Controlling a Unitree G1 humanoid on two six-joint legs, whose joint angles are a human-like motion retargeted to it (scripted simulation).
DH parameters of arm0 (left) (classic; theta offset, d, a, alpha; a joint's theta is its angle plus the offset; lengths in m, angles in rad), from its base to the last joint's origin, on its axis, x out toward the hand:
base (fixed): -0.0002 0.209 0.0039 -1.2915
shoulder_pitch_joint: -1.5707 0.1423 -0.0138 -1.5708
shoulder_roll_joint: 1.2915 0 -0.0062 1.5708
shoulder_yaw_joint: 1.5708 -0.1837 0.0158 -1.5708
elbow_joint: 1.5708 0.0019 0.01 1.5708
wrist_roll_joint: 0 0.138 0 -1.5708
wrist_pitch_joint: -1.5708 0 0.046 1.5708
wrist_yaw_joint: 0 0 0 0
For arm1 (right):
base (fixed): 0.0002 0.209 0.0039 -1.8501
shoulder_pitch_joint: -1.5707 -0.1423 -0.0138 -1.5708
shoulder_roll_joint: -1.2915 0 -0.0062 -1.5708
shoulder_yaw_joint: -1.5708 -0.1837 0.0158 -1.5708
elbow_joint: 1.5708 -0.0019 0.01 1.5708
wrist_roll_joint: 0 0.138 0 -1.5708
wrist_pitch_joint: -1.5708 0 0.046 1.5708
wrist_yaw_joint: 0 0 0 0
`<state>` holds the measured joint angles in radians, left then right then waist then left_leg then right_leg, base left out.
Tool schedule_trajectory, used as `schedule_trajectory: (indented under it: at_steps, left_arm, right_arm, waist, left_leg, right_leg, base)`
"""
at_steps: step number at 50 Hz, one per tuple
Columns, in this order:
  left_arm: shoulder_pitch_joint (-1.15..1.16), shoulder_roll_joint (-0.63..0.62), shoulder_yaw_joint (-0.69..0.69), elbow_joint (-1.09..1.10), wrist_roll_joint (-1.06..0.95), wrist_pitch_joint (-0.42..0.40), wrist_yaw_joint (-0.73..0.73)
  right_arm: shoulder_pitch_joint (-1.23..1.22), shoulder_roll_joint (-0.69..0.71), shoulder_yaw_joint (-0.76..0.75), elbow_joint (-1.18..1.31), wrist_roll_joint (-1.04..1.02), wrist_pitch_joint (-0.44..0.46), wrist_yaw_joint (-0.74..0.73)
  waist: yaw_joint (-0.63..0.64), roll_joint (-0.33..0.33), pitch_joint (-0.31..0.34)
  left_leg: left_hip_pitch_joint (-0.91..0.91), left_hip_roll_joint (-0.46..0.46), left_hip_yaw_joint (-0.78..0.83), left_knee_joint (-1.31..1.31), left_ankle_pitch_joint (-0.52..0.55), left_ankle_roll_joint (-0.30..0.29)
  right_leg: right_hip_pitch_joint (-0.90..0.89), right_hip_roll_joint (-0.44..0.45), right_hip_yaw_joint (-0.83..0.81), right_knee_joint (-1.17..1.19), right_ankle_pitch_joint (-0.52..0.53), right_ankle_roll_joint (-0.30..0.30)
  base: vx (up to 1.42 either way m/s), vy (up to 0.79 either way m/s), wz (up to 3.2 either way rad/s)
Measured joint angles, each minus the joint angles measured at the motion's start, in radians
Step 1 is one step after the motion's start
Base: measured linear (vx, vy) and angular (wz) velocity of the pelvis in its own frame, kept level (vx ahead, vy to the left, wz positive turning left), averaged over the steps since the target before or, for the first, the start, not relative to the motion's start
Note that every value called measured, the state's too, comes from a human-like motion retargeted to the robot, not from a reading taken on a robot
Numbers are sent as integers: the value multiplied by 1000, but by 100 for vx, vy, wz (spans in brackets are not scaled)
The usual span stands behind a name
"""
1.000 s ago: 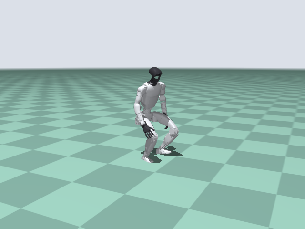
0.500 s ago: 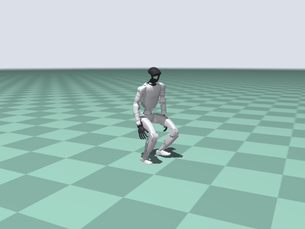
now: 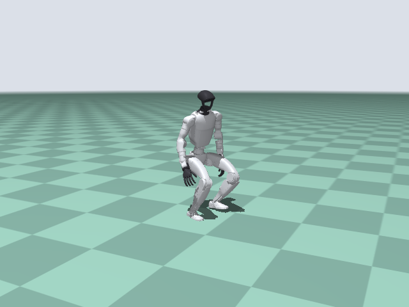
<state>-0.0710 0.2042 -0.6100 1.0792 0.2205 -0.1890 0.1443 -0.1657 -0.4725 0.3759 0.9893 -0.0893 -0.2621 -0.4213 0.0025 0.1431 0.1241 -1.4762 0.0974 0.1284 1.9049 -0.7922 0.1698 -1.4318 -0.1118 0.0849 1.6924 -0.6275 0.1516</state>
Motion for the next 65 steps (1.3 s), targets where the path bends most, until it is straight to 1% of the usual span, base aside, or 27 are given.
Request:
schedule_trajectory:
  at_steps: [22,34,50,65]
  left_arm:
    - [-23,-1,1,-4,40,-8,7]
    - [-20,5,26,-17,40,-9,8]
    - [3,23,84,-51,9,-16,36]
    - [42,39,128,-102,-8,-30,64]
  right_arm:
    - [-20,-26,3,-21,-45,-13,-68]
    - [-17,-30,-8,-63,-62,-17,-93]
    - [6,-27,-39,-124,-77,-14,-137]
    - [52,-17,-51,-181,-104,-19,-174]
  waist:
    - [-11,15,41]
    - [-28,20,59]
    - [-53,30,72]
    - [-62,27,65]
  left_leg:
    - [3,-1,8,16,51,0]
    - [-5,3,-1,31,91,-13]
    - [-22,-9,-14,67,151,-61]
    - [-30,-57,-21,107,181,-130]
  right_leg:
    - [23,22,24,-22,-7,-12]
    - [31,42,29,-30,1,-13]
    - [37,57,35,-21,6,-13]
    - [43,70,48,-9,12,-11]
  base:
    - [0,0,0]
    - [0,0,0]
    - [0,0,0]
    - [0,0,0]
